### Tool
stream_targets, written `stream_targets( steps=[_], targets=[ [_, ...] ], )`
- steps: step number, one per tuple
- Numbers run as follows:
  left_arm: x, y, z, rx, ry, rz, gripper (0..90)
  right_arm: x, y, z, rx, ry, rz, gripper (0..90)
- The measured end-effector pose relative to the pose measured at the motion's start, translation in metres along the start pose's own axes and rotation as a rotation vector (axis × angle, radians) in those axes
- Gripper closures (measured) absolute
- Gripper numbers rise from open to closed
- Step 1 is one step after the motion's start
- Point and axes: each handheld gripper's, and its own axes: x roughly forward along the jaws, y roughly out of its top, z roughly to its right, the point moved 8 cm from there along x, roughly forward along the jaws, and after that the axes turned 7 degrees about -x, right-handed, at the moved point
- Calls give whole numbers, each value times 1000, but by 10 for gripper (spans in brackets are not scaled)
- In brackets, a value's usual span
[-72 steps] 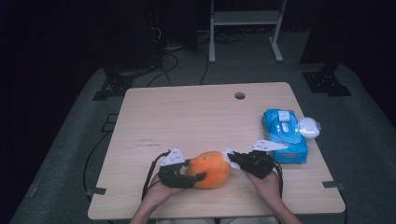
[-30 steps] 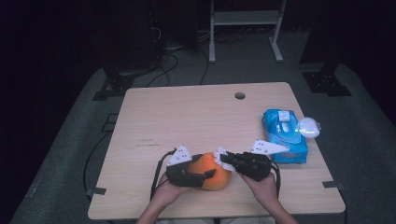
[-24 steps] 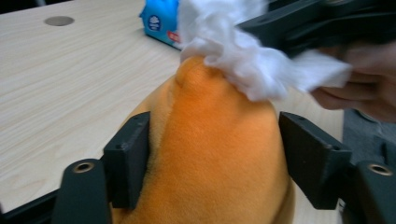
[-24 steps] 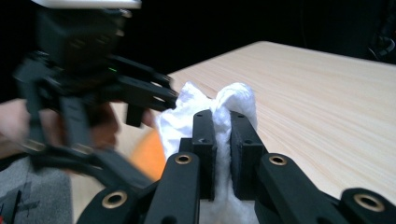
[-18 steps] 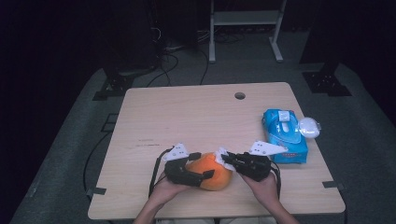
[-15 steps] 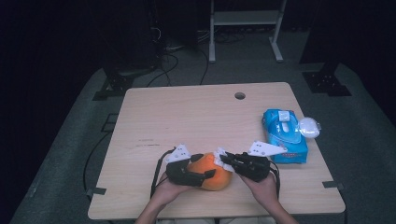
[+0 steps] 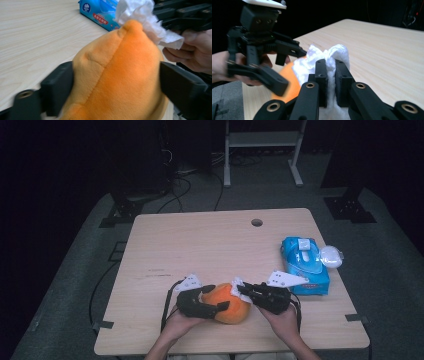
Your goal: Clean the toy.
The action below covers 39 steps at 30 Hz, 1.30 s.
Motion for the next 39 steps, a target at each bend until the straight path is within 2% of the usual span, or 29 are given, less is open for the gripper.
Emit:
stream_targets(
  steps=[2,4,5,6,7,8,11,12,14,15,16,17,19,20,22,24,25,26,28,30,31,33,34,36,39],
  targets=[
    [-1,4,6,30,17,4,304,-3,8,-6,-12,11,26,816],
    [0,6,14,45,24,3,348,-7,18,-14,-29,36,65,816],
    [0,8,20,64,21,8,357,-9,22,-18,-53,39,73,816],
    [0,8,22,72,18,7,360,-9,24,-20,-85,23,63,817],
    [0,8,25,82,11,5,359,-9,23,-19,-92,15,55,817],
    [1,6,25,89,3,1,348,-8,19,-16,-76,11,46,818],
    [2,3,21,52,-60,-8,226,-7,7,-5,-58,-8,13,817],
    [1,3,16,40,-64,-2,188,-7,5,-1,-47,-18,11,818],
    [2,0,6,-27,-80,-22,110,-9,5,4,-50,-40,4,818],
    [3,-2,4,-45,-90,-29,117,-9,6,6,-51,-49,6,818],
    [5,-4,4,-40,-98,-23,146,-10,6,6,-45,-48,4,818],
    [6,-3,6,-16,-85,-12,218,-10,6,7,-43,-48,6,818],
    [5,2,9,5,-61,-5,324,-10,10,1,-55,-50,19,819],
    [2,6,13,17,-54,11,354,-11,13,-2,-64,-47,28,819],
    [-1,9,17,42,-38,23,397,-11,20,-12,-73,-3,46,819],
    [-4,11,20,68,-28,18,398,-10,20,-15,-93,-6,31,820],
    [-4,9,20,67,-28,11,391,-8,17,-13,-94,-7,25,820],
    [-2,7,19,59,-41,7,371,-8,14,-10,-71,-4,19,821],
    [1,4,16,36,-73,3,275,-6,6,-1,-55,-17,5,820],
    [5,2,13,39,-67,-5,169,-8,4,7,-42,-39,4,820],
    [8,-1,12,37,-56,-19,145,-9,4,10,-35,-45,4,820],
    [13,-6,10,59,-21,-32,155,-9,3,13,-26,-52,3,820],
    [13,-6,10,64,-5,-22,211,-9,3,12,-22,-50,5,819],
    [13,-4,11,76,27,-8,305,-8,6,4,-50,-52,3,818],
    [11,-3,11,70,48,2,357,-5,11,-11,-80,-12,5,818]
  ],
)
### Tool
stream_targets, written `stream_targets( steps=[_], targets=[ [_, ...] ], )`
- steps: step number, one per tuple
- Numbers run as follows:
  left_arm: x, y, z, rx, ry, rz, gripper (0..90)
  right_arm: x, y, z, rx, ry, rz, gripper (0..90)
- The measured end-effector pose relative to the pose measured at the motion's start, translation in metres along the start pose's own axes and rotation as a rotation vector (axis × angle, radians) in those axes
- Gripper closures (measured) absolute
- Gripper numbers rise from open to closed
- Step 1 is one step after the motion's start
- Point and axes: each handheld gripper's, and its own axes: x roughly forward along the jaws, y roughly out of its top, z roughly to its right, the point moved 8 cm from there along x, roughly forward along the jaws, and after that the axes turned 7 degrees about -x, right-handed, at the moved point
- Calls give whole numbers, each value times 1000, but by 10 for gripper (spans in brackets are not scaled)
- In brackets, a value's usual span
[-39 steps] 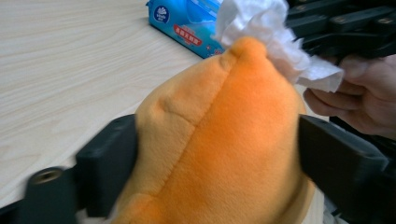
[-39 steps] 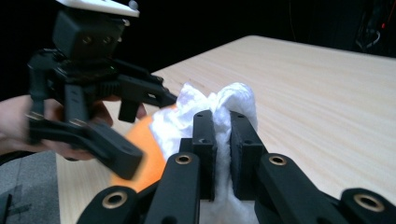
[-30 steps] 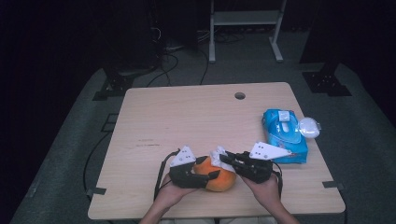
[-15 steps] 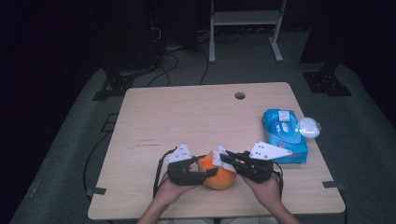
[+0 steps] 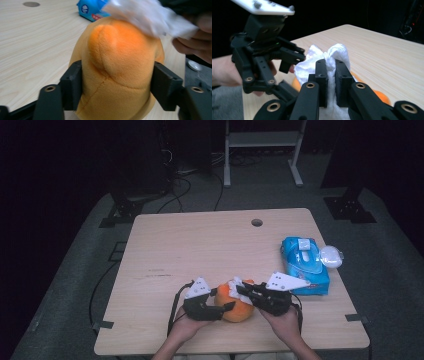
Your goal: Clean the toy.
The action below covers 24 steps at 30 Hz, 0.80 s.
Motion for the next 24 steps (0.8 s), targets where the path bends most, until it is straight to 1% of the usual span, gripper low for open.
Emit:
stream_targets(
  steps=[1,2,3,4,5,6,7,8,9,10,11,12,13,14,15,16,18,20,21,22,24],
  targets=[
    [-1,0,0,1,-4,2,368,1,1,-1,-19,-4,-5,818],
    [-3,1,-1,-6,-8,6,385,0,0,1,-21,-7,-9,818],
    [-4,1,-1,-15,-13,9,396,-1,0,5,-3,-10,-4,819],
    [-4,0,-1,-19,-16,10,400,-3,-2,12,12,-23,-7,819],
    [-3,0,-1,-28,-20,14,400,-5,-5,19,13,-47,-12,819],
    [-3,0,-1,-30,-22,14,398,-8,-9,26,34,-61,-11,820],
    [-2,1,0,-29,-24,12,393,-9,-11,28,49,-62,-6,820],
    [-1,1,1,-28,-29,9,371,-10,-12,29,54,-67,-3,820],
    [0,1,1,-34,-38,3,326,-9,-11,27,45,-69,-3,820],
    [1,1,0,-40,-44,-9,264,-8,-10,23,35,-58,-2,819],
    [1,0,-1,-25,-37,-16,216,-7,-9,19,17,-43,2,819],
    [1,-1,-1,-10,-31,-16,218,-6,-9,18,11,-41,-2,819],
    [0,-1,-2,8,-14,-9,256,-5,-9,19,13,-41,-5,820],
    [0,0,-2,12,1,-7,305,-5,-11,22,23,-46,-6,820],
    [0,2,-2,11,16,-1,329,-6,-12,25,32,-53,-6,820],
    [0,2,-3,2,20,6,346,-6,-13,27,42,-57,-2,820],
    [1,2,-4,-31,24,17,360,-7,-11,25,33,-71,-2,820],
    [0,3,-6,-59,34,28,366,-6,-9,18,37,-56,13,820],
    [0,3,-9,-83,38,37,367,-5,-8,16,31,-48,17,820],
    [-1,3,-11,-101,36,39,368,-4,-6,11,13,-34,20,819],
    [-2,2,-14,-122,27,43,368,-2,-5,6,-10,-30,12,819]
  ],
)
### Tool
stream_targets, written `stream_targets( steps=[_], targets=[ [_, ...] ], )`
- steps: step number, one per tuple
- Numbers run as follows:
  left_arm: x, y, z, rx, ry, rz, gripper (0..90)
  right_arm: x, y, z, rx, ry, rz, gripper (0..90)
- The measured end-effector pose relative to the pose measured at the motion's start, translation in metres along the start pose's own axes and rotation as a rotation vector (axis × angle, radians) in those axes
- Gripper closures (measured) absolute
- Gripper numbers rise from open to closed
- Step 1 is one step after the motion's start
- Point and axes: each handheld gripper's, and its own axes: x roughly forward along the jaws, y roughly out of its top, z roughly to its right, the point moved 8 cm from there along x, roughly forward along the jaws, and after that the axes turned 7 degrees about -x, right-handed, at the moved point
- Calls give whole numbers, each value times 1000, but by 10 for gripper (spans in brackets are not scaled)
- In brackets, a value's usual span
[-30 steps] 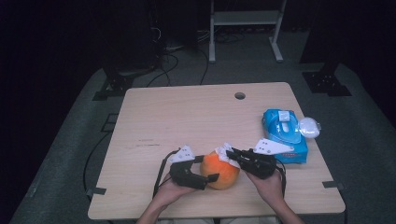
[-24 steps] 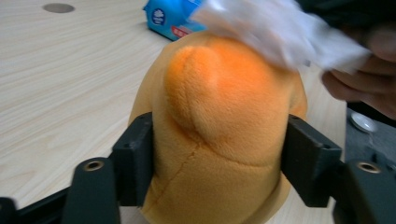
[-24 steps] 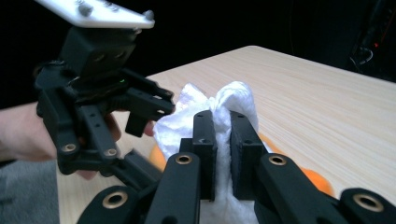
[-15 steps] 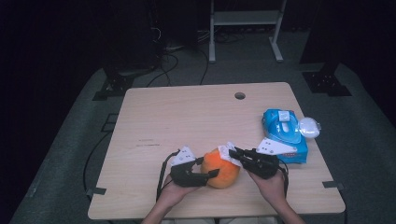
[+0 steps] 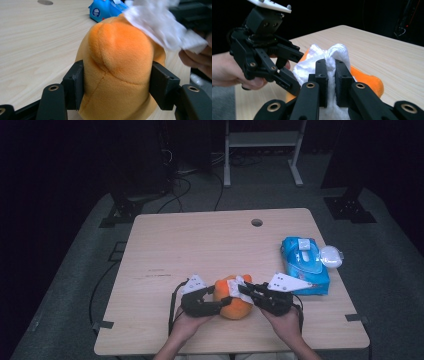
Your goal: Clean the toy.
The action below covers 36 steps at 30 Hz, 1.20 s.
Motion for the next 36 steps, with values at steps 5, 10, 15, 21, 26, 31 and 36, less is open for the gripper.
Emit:
stream_targets(
  steps=[5,10,15,21,26,31,36],
  targets=[
    [0,0,0,-25,0,9,371,-4,-10,23,30,-67,-20,820],
    [4,-2,10,27,-12,0,352,-5,-10,22,56,-64,-14,819],
    [3,-5,15,82,-65,-19,210,-3,-8,15,39,-18,-10,819],
    [5,-5,9,52,-59,-14,208,-3,-7,11,42,3,-12,815],
    [4,-1,20,155,55,30,400,0,6,-5,12,54,15,816],
    [0,2,22,217,166,85,402,-3,1,10,28,14,-4,813],
    [2,-3,26,172,66,33,294,-2,-6,13,64,15,-18,813]
  ],
)
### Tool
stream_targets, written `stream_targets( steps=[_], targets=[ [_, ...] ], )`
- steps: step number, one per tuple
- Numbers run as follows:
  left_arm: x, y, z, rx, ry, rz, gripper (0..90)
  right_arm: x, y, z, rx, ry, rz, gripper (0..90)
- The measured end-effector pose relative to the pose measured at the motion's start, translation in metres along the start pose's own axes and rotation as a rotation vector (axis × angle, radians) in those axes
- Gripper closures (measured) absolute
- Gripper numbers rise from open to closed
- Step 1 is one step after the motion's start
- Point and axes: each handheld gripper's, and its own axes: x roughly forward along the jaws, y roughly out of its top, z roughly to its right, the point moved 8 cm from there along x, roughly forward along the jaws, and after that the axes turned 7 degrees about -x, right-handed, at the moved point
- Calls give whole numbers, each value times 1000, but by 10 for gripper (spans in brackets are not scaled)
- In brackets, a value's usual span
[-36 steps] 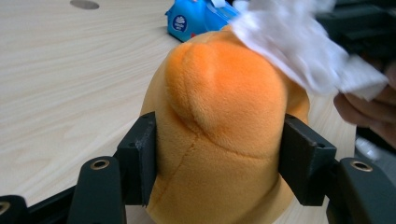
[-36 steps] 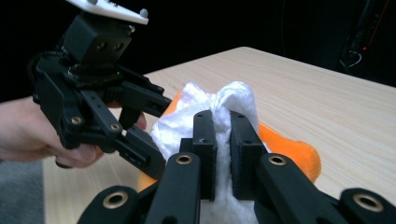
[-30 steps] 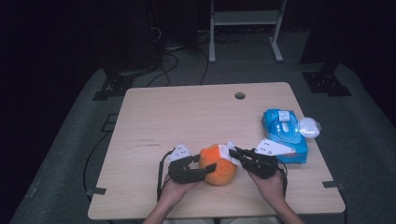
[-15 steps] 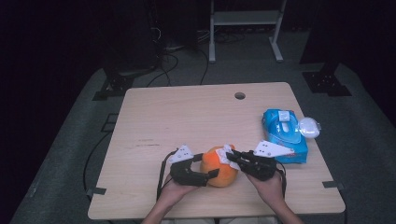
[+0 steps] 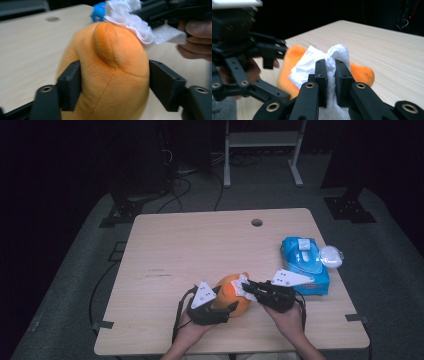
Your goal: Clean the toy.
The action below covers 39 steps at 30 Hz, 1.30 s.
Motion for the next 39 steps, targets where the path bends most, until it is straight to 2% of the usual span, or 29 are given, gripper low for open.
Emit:
stream_targets(
  steps=[3,5,7,8,9,10,11,12,15,17,18,19,21,22,24,25,27,29,31,32,33,34,39],
  targets=[
    [-2,-3,3,-11,-49,-10,290,0,8,-10,-32,19,22,809],
    [-3,-3,1,-9,-48,-11,259,1,9,-12,-47,19,12,810],
    [-4,0,-2,-34,-52,4,192,2,5,-10,-36,23,10,812],
    [-4,1,-5,-42,-39,10,162,2,4,-8,-31,24,8,812],
    [-2,1,-8,-44,-27,5,127,1,3,-8,-25,29,9,813],
    [0,-2,-9,-53,-37,-13,106,1,3,-9,-22,37,8,813],
    [2,-4,-9,-58,-46,-24,106,1,4,-13,-32,43,10,813],
    [3,-6,-7,-44,-49,-36,115,1,5,-16,-35,50,9,813],
    [2,-9,-1,20,-55,-73,234,5,11,-34,-89,89,10,812],
    [1,-11,1,35,-52,-80,286,7,13,-39,-124,83,-2,813],
    [0,-11,0,40,-56,-79,307,7,12,-36,-131,70,-10,814],
    [0,-12,0,39,-60,-81,313,6,11,-31,-112,57,-13,814],
    [0,-12,2,55,-60,-85,312,4,7,-14,-102,-5,-25,814],
    [1,-12,3,58,-61,-84,307,2,4,-6,-78,-23,-36,814],
    [2,-10,3,55,-70,-81,253,-2,1,1,-40,-28,-33,814],
    [2,-9,3,33,-79,-77,200,-3,0,1,-43,-31,-34,814],
    [4,-8,4,-1,-94,-72,122,-3,3,-8,-57,-16,-31,816],
    [4,-10,6,38,-86,-80,157,1,9,-28,-90,46,-21,816],
    [3,-13,8,82,-72,-99,212,7,11,-41,-149,57,-38,816],
    [2,-13,8,83,-68,-102,233,9,11,-44,-183,48,-48,817],
    [1,-13,8,78,-69,-103,255,10,11,-42,-187,43,-55,817],
    [1,-13,7,82,-71,-100,273,9,10,-37,-162,43,-54,817],
    [0,-15,8,114,-82,-111,293,-1,-1,2,-63,-43,-60,817]
  ],
)
